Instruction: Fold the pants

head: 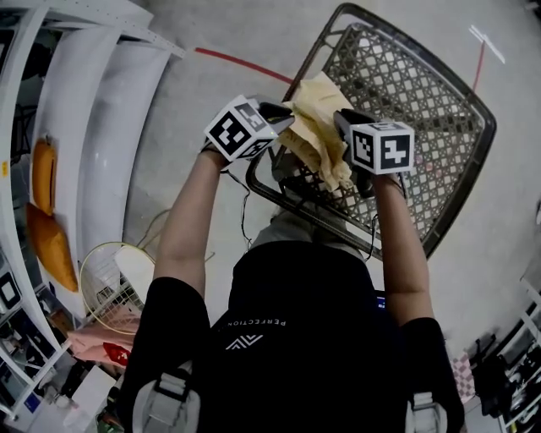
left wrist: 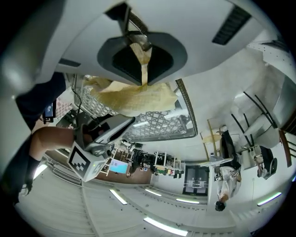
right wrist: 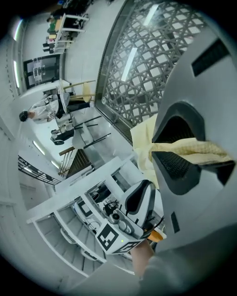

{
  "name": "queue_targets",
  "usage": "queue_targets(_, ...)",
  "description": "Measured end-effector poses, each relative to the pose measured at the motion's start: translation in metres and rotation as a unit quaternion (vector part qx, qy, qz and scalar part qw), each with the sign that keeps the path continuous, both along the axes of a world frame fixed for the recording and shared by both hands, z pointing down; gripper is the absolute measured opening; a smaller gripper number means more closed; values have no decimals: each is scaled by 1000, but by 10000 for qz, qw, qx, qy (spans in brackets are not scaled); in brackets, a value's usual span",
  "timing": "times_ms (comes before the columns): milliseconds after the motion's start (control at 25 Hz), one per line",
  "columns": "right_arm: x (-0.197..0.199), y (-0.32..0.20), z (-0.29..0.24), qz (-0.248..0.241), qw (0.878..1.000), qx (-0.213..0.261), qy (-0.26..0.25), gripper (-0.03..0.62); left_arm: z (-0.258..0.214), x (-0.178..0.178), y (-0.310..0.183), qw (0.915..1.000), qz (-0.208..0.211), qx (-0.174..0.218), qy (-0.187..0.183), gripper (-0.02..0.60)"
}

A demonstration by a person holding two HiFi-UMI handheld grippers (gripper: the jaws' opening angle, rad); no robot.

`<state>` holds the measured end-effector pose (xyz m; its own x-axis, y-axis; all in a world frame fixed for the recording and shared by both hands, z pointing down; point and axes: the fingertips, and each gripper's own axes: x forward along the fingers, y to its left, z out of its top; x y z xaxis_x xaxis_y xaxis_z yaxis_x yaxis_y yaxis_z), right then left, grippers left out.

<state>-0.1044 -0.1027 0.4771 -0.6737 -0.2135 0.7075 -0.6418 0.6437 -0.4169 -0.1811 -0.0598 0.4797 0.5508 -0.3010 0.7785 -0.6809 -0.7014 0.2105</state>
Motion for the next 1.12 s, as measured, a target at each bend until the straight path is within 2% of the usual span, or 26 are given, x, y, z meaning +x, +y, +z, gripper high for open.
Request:
queue_targets(360, -55, 46, 5, -970, 9950, -76, -238, 71, 14, -28, 34, 9993, -295, -239, -7, 43)
queue_targets(520, -75, 66, 7, -1291, 9910, -126, -337, 71, 9, -44, 38, 9989, -420, -154, -139, 43)
queue_targets(680, -90, 81, 13, -1493, 9878, -199, -397, 71, -8, -51, 25, 9984, -555, 103, -100, 43)
queue_targets(880, -97, 94, 14, -1653, 9846, -250, -510, 71, -30, -36, -1, 9981, -394, 477, -18, 43)
queue_targets(1120, -95, 104, 9, -1848, 9803, -271, -645, 71, -57, 2, -27, 9965, 10, 785, 289, 43)
